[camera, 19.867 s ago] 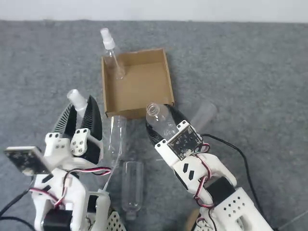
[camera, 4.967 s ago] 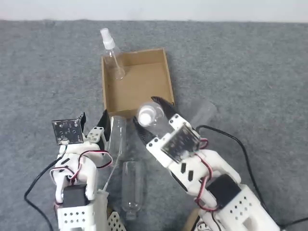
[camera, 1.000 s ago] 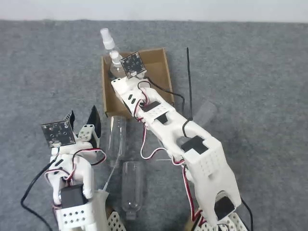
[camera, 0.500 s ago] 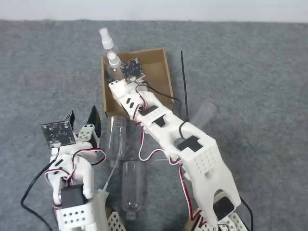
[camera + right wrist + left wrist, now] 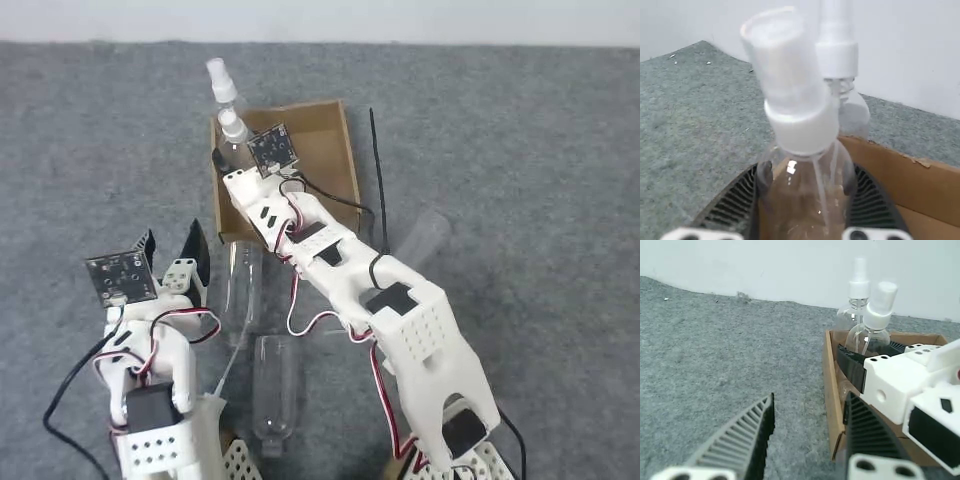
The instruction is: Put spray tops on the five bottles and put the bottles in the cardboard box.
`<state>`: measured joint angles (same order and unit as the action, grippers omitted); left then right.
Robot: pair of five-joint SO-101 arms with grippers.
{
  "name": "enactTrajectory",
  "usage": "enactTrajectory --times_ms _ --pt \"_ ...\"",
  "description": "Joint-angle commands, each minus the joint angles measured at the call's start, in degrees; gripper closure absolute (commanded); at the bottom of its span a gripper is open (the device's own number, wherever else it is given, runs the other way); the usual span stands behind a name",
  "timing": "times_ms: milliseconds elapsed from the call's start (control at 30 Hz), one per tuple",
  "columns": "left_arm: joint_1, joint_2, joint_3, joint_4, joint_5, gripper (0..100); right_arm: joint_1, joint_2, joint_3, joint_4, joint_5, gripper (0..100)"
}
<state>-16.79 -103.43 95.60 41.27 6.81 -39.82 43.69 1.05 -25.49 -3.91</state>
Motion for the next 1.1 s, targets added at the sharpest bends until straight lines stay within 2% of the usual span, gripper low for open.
enactTrajectory --times_ms 0,333,833,1067 --pt "-0.09 -1.14 -0.57 -2.02 -0.26 79 -0.84 -1.19 -3.16 -0.57 -0.18 78.7" --pt "0.09 -1.14 -0.48 -2.11 -0.44 79 -0.75 -1.63 -3.16 2.95 -0.44 69.9" --pt "0.18 -1.14 -0.48 -2.11 -0.44 79 -0.84 -1.89 -2.29 3.12 -0.18 69.6" --pt "0.18 -1.14 -0.48 -2.11 -0.44 79 -1.19 -9.71 5.01 3.03 -0.53 69.6"
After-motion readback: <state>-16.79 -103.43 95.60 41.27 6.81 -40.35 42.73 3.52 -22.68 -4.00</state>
